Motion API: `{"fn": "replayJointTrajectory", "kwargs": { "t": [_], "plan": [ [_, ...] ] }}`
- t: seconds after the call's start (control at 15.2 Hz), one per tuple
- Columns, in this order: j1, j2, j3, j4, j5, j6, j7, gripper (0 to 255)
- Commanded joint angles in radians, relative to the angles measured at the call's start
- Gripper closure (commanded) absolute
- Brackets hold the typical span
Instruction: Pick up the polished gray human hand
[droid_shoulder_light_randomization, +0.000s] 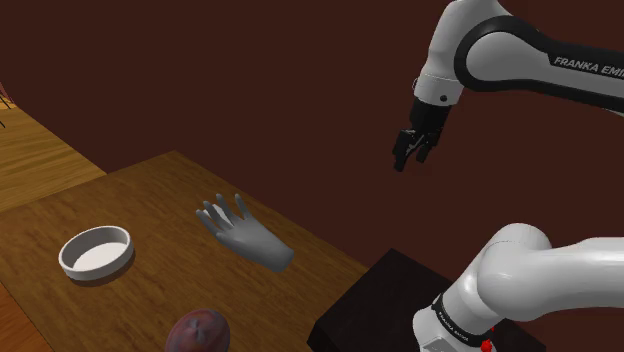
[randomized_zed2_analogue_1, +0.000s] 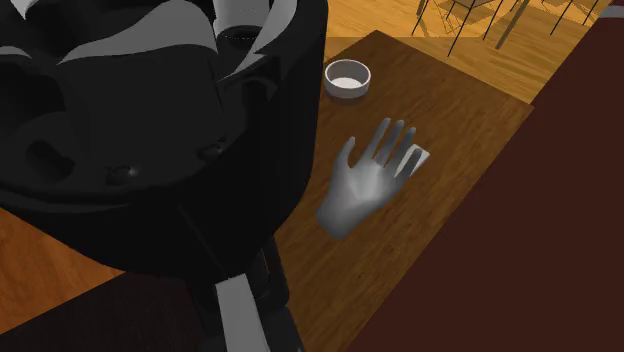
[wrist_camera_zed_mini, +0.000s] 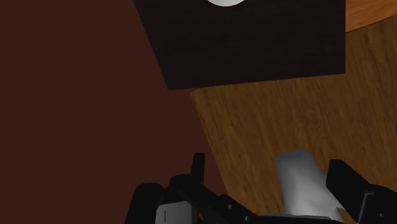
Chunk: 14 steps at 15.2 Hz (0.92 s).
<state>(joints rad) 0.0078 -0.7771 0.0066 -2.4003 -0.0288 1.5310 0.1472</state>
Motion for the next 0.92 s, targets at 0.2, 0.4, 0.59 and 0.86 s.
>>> {"fn": "replayJointTrajectory", "kwargs": {
  "t": [0.2, 0.4, 0.59, 0.86],
  "plan": [
    [0.018, 0.046, 0.005, -0.053, 0.015, 0.12, -0.012, 0],
    [0.037, 0.107, 0.012, -0.093, 0.029, 0.242, -0.025, 0],
    [0.055, 0.18, 0.019, -0.12, 0.044, 0.364, -0.04, 0],
    [0.081, 0.296, 0.031, -0.136, 0.064, 0.523, -0.061, 0]
  ]
}}
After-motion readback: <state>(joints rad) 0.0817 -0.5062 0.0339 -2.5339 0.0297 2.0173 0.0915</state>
